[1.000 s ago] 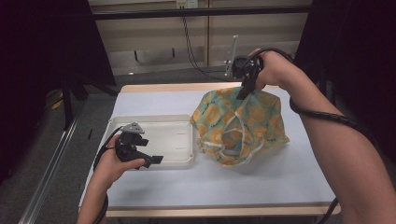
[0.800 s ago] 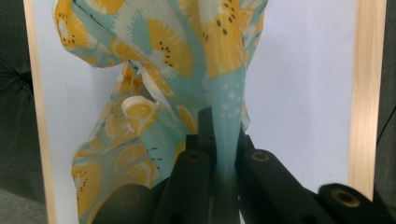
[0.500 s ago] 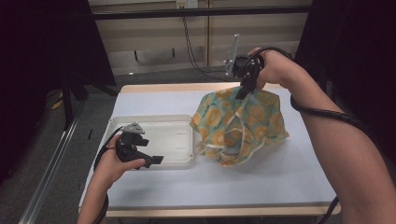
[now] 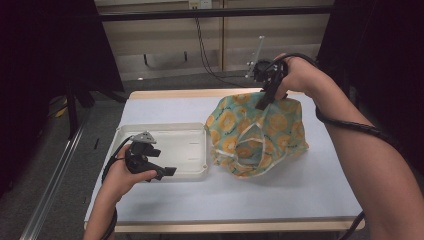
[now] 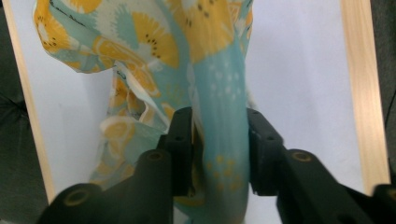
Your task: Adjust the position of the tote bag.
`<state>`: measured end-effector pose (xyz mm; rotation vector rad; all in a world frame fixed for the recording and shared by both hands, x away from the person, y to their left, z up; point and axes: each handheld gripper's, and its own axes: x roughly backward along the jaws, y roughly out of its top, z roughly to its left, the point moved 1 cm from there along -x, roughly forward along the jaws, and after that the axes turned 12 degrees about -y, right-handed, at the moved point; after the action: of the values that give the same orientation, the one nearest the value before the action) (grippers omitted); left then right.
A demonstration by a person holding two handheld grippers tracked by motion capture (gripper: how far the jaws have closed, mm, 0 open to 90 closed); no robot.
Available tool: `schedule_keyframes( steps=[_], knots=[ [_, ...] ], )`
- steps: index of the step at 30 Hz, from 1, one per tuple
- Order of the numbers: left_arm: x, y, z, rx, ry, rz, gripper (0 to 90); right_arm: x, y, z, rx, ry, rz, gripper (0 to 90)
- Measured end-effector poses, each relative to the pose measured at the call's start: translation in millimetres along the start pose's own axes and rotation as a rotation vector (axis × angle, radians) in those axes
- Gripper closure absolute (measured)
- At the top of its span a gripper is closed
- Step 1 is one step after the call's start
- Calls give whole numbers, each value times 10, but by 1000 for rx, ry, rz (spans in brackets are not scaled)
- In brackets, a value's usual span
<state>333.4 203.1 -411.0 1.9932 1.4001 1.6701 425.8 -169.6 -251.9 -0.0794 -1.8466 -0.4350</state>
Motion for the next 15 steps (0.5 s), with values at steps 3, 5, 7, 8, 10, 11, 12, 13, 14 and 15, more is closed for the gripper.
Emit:
schedule_keyframes(
  steps=[3,5,7,8,10,11,12,13,14,15],
  knots=[
    [-23,5,-1,10,-6,2,52,53,-93,-17,-162,-3,4,520],
    [-38,20,-6,12,-11,5,53,72,-134,-40,-248,3,11,471],
    [-41,30,-14,15,-7,1,53,88,-158,-42,-250,0,5,466],
    [-46,43,-19,13,-12,3,54,121,-191,-29,-258,-5,-8,419],
    [-58,100,-36,-3,-22,6,57,154,-214,-6,-268,-8,-7,393],
    [-58,100,-36,-3,-22,6,57,154,-214,-6,-268,-8,-7,393],
    [-63,120,-43,-4,-26,5,57,177,-225,1,-266,-14,-10,391],
    [-63,149,-45,-8,-32,10,59,198,-237,7,-278,-20,-17,378],
    [-70,165,-45,-12,-38,2,61,220,-257,6,-294,-19,-24,368],
    [-73,197,-50,-16,-37,0,62,246,-287,16,-301,-17,-15,363]
  ],
)
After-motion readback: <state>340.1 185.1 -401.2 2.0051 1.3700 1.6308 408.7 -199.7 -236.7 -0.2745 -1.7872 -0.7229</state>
